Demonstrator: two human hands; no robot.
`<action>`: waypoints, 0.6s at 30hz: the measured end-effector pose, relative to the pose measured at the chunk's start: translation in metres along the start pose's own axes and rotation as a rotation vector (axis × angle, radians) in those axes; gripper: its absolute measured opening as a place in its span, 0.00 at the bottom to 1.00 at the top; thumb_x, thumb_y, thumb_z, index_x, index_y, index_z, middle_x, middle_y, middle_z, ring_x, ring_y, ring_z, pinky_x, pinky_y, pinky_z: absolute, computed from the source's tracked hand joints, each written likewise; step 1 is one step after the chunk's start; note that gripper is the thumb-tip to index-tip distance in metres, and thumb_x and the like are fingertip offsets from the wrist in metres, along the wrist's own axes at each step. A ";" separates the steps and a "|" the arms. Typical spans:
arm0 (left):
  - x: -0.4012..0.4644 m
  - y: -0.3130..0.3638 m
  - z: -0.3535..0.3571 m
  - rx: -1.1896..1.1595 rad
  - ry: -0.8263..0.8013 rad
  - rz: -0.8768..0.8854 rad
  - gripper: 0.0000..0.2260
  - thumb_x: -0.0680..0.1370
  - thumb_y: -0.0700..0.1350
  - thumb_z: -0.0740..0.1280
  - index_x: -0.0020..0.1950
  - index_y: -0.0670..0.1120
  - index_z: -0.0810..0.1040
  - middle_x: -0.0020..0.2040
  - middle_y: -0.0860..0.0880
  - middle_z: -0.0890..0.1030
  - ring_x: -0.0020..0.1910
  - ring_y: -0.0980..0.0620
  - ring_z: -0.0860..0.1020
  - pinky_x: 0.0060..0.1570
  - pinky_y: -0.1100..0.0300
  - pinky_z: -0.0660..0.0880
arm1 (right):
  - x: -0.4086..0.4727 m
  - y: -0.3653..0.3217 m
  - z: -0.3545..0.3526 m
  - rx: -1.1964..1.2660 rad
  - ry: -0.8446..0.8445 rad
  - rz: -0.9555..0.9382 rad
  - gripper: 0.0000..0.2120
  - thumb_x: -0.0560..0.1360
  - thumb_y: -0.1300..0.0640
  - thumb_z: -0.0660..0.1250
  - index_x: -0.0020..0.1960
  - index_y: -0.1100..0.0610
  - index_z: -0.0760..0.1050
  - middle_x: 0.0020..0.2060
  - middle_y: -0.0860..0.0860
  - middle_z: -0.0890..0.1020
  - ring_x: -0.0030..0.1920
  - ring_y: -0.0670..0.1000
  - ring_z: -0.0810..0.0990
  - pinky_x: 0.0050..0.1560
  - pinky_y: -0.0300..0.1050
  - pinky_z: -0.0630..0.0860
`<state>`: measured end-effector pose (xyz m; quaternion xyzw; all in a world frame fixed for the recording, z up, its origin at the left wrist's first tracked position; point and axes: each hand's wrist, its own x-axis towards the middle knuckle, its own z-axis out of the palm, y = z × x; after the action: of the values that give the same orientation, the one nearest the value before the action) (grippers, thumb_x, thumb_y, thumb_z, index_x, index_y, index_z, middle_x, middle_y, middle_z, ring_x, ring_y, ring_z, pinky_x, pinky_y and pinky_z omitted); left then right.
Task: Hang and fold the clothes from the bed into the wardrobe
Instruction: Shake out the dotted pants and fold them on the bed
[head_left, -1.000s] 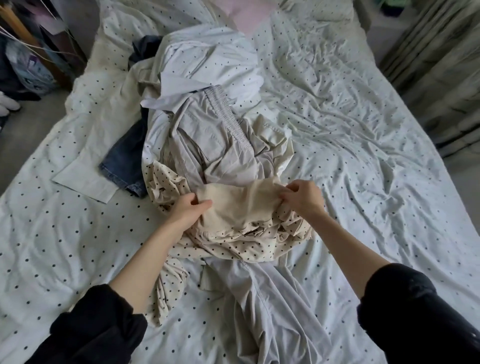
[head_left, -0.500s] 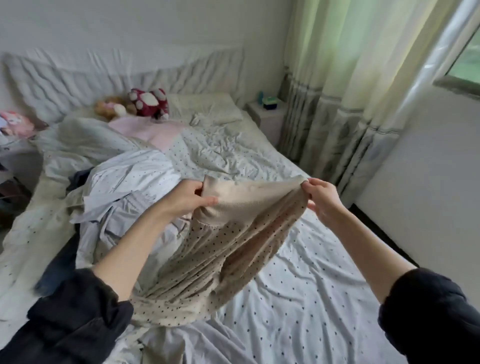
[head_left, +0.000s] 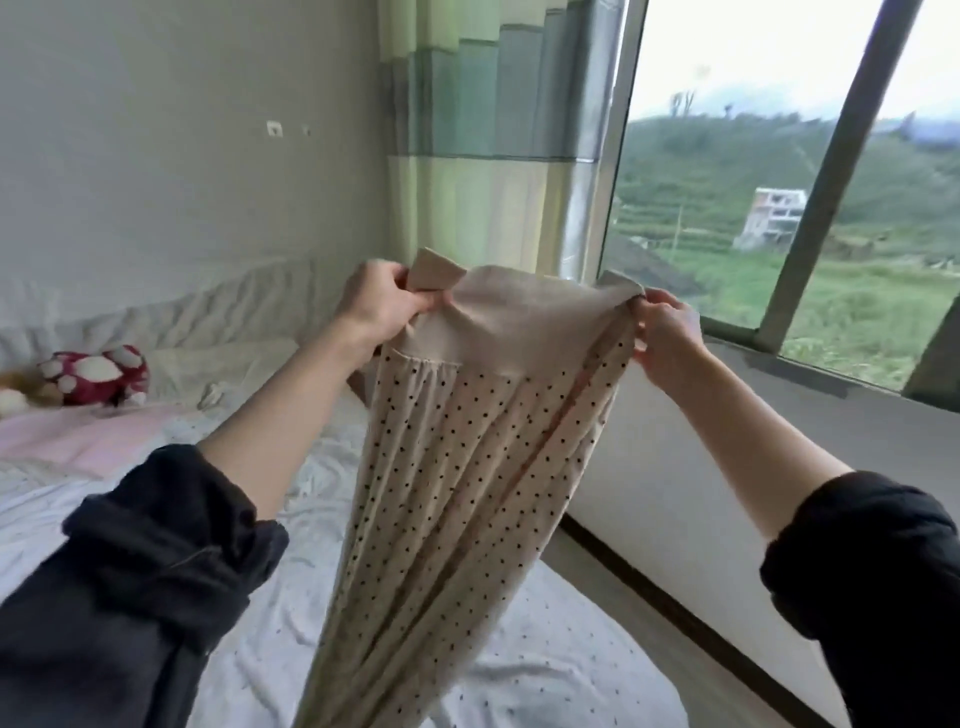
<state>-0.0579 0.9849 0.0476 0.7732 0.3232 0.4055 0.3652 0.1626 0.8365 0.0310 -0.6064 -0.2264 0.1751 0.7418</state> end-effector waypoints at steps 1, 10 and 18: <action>0.008 0.012 0.009 -0.015 0.004 0.020 0.08 0.70 0.45 0.75 0.44 0.45 0.80 0.35 0.52 0.77 0.32 0.56 0.72 0.31 0.63 0.67 | 0.009 -0.012 -0.009 0.004 0.026 -0.031 0.12 0.77 0.66 0.57 0.54 0.55 0.76 0.36 0.50 0.77 0.35 0.47 0.74 0.33 0.38 0.72; 0.102 0.093 0.087 -0.223 0.022 0.195 0.08 0.71 0.46 0.75 0.47 0.47 0.80 0.44 0.51 0.80 0.42 0.54 0.78 0.44 0.66 0.75 | 0.084 -0.114 -0.083 -0.077 0.338 -0.414 0.12 0.78 0.63 0.62 0.58 0.55 0.78 0.46 0.48 0.78 0.47 0.45 0.76 0.45 0.30 0.76; 0.152 0.062 0.183 -0.052 -0.171 0.085 0.09 0.71 0.46 0.74 0.46 0.43 0.80 0.42 0.48 0.78 0.43 0.51 0.74 0.43 0.61 0.68 | 0.156 -0.065 -0.136 -0.586 0.430 -0.340 0.14 0.77 0.65 0.61 0.59 0.60 0.79 0.56 0.56 0.81 0.48 0.49 0.76 0.50 0.40 0.76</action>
<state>0.1834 1.0179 0.0842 0.8083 0.2473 0.3613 0.3937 0.3672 0.7949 0.0917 -0.7692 -0.2034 -0.1528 0.5862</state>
